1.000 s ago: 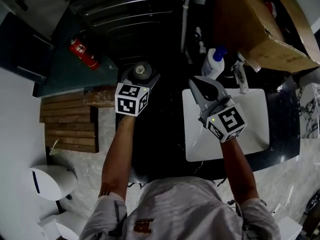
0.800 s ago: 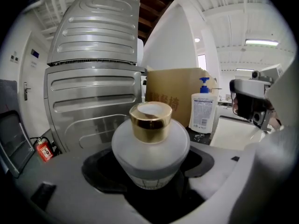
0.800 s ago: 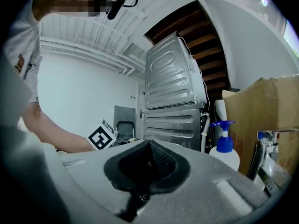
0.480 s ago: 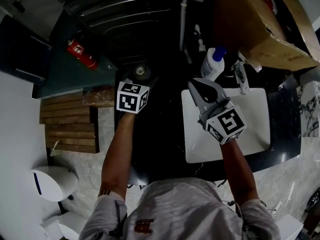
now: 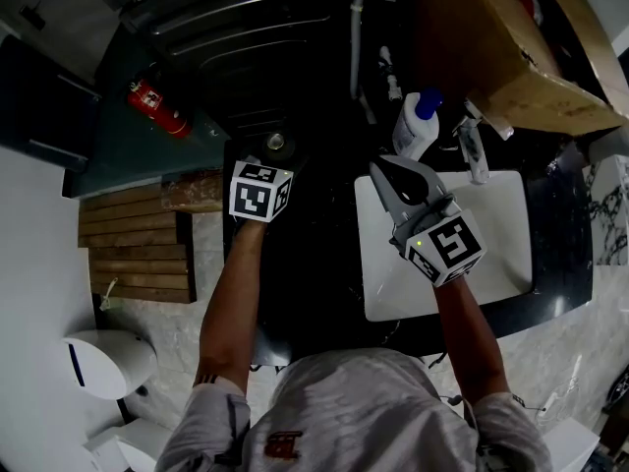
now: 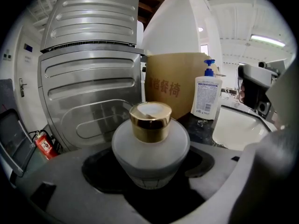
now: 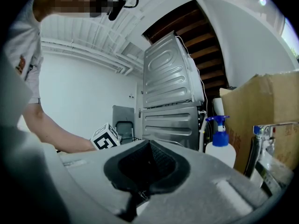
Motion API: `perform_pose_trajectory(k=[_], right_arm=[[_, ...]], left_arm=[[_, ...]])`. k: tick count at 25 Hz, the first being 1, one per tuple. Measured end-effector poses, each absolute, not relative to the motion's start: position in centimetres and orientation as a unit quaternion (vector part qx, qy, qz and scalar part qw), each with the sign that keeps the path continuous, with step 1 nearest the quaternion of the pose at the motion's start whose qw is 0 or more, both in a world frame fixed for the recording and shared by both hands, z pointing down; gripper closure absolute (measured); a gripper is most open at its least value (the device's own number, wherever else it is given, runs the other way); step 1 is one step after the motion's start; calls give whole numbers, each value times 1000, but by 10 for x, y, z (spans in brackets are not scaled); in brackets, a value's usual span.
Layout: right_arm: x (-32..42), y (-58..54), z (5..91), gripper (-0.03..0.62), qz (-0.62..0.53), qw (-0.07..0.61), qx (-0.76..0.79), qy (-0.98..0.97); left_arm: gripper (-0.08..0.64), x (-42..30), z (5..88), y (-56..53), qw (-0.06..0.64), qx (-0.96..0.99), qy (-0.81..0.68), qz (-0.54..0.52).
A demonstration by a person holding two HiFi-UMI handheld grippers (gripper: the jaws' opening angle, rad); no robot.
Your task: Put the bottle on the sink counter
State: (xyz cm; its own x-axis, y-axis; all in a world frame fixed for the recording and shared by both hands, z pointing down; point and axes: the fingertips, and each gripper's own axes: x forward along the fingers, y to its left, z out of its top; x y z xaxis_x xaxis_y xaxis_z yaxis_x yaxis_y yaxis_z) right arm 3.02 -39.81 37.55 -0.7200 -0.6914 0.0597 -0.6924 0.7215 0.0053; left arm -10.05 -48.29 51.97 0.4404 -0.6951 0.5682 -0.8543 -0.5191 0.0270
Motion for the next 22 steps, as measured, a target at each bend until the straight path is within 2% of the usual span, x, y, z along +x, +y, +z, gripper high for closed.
perform_pose_trajectory(k=[13, 22], right_arm=[[32, -393, 381, 592, 16, 31, 373, -927], [37, -388, 375, 592, 13, 27, 381, -924]], left_arm=[[210, -100, 518, -482, 145, 840, -457, 254], [201, -109, 478, -464, 107, 842, -482, 215]])
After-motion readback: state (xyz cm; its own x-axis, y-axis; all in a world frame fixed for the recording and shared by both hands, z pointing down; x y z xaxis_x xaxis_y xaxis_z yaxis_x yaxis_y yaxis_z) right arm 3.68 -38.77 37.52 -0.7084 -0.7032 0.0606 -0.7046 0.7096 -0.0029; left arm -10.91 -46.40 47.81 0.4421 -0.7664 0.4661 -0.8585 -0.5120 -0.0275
